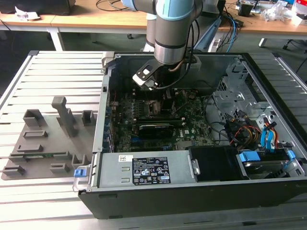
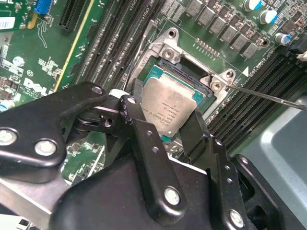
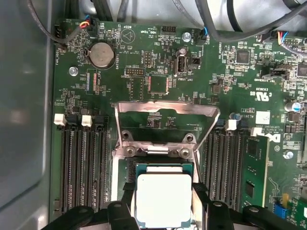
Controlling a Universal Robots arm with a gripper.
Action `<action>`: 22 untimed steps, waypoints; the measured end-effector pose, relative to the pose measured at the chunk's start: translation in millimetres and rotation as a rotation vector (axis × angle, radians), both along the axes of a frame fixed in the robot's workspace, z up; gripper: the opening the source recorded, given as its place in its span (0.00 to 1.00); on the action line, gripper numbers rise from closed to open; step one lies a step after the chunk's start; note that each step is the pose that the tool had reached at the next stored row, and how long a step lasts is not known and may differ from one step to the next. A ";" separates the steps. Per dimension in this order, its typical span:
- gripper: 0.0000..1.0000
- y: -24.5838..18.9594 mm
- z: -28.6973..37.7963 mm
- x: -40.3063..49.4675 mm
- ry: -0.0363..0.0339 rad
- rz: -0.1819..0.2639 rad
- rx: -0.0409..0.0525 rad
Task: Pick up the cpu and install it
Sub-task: 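Place the cpu into insertion slot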
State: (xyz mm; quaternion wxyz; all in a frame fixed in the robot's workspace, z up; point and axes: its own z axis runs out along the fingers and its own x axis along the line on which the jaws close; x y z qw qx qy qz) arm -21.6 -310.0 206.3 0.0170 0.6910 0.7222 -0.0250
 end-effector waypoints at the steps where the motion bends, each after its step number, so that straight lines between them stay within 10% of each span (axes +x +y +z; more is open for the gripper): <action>1: 0.55 1.0 0.0 0.0 0.0000 0.000 0.0001; 22: 0.56 3.6 -10.2 -0.9 -0.0005 -0.021 0.0010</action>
